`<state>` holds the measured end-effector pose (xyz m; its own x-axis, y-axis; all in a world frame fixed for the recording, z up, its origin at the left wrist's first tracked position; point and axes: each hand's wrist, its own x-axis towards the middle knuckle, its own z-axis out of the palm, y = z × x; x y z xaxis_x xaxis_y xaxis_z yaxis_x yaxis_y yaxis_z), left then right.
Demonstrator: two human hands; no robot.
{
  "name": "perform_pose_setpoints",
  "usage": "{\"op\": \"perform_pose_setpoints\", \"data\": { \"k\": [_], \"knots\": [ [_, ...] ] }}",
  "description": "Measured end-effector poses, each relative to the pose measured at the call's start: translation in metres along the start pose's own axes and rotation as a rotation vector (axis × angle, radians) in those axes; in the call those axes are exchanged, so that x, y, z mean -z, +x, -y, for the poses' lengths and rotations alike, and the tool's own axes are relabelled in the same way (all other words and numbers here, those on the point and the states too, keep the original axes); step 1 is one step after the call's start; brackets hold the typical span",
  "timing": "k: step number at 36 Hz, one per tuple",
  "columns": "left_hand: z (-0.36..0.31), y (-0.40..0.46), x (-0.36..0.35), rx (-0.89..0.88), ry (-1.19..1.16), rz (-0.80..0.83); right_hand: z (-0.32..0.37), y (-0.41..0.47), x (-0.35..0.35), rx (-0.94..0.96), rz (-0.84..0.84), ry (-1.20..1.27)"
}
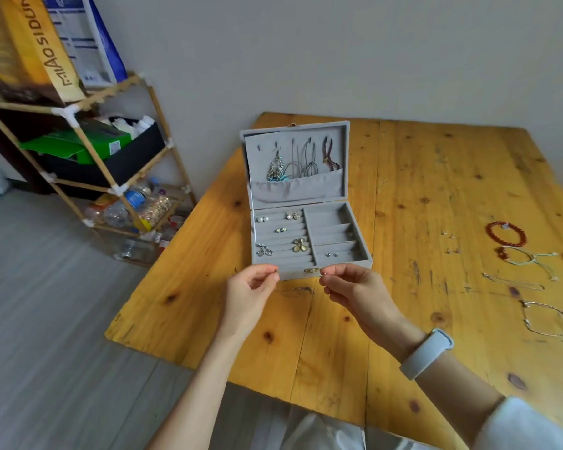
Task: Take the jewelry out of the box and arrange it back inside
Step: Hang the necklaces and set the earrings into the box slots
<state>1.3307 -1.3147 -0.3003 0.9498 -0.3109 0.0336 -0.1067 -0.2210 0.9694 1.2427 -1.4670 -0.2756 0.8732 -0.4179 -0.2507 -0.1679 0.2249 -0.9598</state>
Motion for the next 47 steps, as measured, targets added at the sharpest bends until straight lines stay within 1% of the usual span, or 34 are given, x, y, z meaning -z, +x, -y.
{"op": "perform_pose_setpoints", "data": {
  "k": [3,5,7,10,17,21,28,32,35,39,42,47],
  "knots": [
    [0.002,0.013,0.001,-0.146,0.237,-0.024,-0.001,0.001,0.002,0.016,-0.008,-0.022],
    [0.002,0.02,0.0,-0.209,0.353,-0.037,-0.001,0.003,0.003,0.028,-0.021,-0.043],
    [0.004,0.027,0.0,-0.237,0.451,-0.028,-0.001,0.004,0.004,0.035,-0.033,-0.05],
    [0.007,0.036,-0.003,-0.247,0.533,-0.018,-0.002,0.007,0.006,0.05,-0.044,-0.072],
    [0.01,0.042,-0.005,-0.231,0.62,-0.014,-0.005,0.014,0.008,0.145,-0.064,-0.173],
    [0.009,0.046,-0.005,-0.191,0.641,-0.002,-0.009,0.019,0.008,0.201,-0.075,-0.237],
    [0.001,0.054,-0.005,-0.146,0.786,0.099,-0.014,0.028,0.005,0.25,-0.099,-0.354],
    [0.002,0.048,-0.002,-0.227,0.884,0.121,-0.014,0.031,0.004,0.301,-0.1,-0.451],
    [0.011,0.04,0.001,-0.326,0.921,0.101,-0.013,0.033,0.004,0.355,-0.104,-0.542],
    [0.022,0.031,0.004,-0.412,0.925,0.05,-0.015,0.039,0.004,0.46,-0.104,-0.742],
    [0.029,0.026,0.003,-0.439,0.894,0.015,-0.015,0.045,0.001,0.534,-0.103,-0.841],
    [0.034,0.02,0.002,-0.436,0.829,-0.042,-0.014,0.058,-0.006,0.61,-0.08,-0.915]
  ]
}}
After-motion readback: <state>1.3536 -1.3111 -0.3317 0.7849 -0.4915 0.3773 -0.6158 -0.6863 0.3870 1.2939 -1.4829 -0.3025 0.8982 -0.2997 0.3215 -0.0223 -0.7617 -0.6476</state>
